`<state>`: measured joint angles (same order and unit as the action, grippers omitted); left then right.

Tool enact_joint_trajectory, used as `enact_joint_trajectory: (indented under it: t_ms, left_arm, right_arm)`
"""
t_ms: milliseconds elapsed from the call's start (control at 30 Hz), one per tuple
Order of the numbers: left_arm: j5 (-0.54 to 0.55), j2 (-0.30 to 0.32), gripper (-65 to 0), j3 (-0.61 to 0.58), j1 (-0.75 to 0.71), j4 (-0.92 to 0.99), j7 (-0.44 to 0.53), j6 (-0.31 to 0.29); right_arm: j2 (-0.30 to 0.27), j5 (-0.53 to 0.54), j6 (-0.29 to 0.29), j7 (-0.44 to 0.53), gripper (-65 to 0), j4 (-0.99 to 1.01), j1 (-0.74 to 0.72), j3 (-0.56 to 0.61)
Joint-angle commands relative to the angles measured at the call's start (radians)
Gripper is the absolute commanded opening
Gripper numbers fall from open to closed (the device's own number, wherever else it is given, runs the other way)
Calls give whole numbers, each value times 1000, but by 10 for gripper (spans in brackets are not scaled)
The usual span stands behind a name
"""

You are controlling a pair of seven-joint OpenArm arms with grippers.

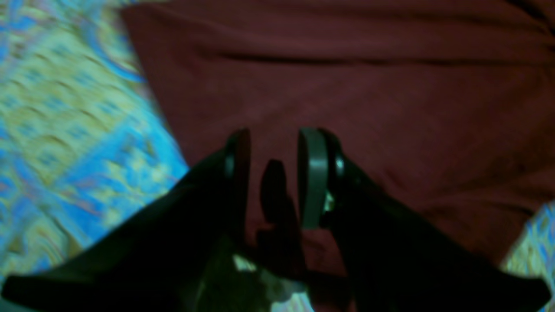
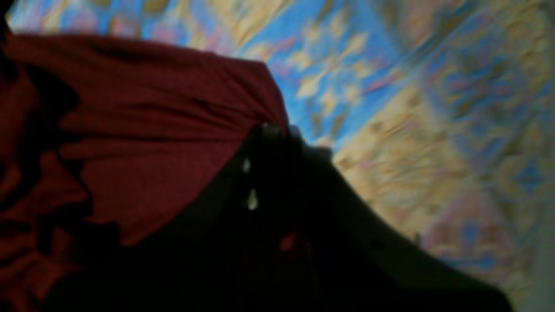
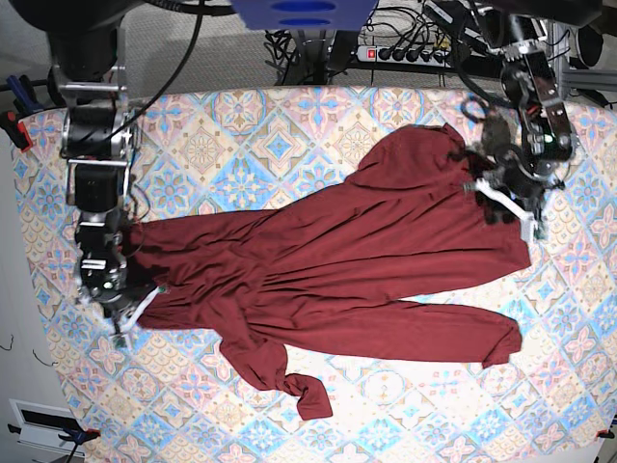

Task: Layout the t-shirt on the table in an organized manner, then fold the t-shirt properly
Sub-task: 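Pull the shirt apart with both grippers, spreading it flat lengthwise, then slide the left gripper along the shirt edge toward the hem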

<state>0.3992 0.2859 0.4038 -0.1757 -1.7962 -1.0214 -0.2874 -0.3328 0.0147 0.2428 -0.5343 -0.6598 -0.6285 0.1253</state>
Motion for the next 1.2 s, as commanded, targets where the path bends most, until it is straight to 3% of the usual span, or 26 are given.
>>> enact_joint_trajectory:
  t_ms: [0,167,333,500,633,867,967,1167]
  left_arm:
    - [11,31,-465,5,23,-14,22,-2]
    - [16,92,-465,8,57,-14,22,-2]
    - [10,114,-465,10,109,28,22,-2]
    - [10,112,-465,10,189,195,22,1]
    - [16,112,-462,10,253,344,23,3]
    - [70,111,-281,5,350,507,20,3]
    - [134,111,-271,4,376,550,17,3]
    - [146,108,-271,2,459,734,23,3]
  right_arm:
    - [-21,1,-9,26,-643,-16,-37,-5]
    - [-35,-37,-10,24,-643,-16,-55,-6]
    - [-35,-126,-10,26,-643,-16,-55,-26]
    - [-35,-137,-10,24,-643,-18,-55,-138]
    - [-36,-137,-7,24,-643,-19,-50,-151]
    - [-36,-137,-7,24,-643,-24,-21,-152]
    - [-36,-137,-6,26,-643,-24,-15,-152]
    - [-36,-137,-4,26,-643,-25,-15,-152]
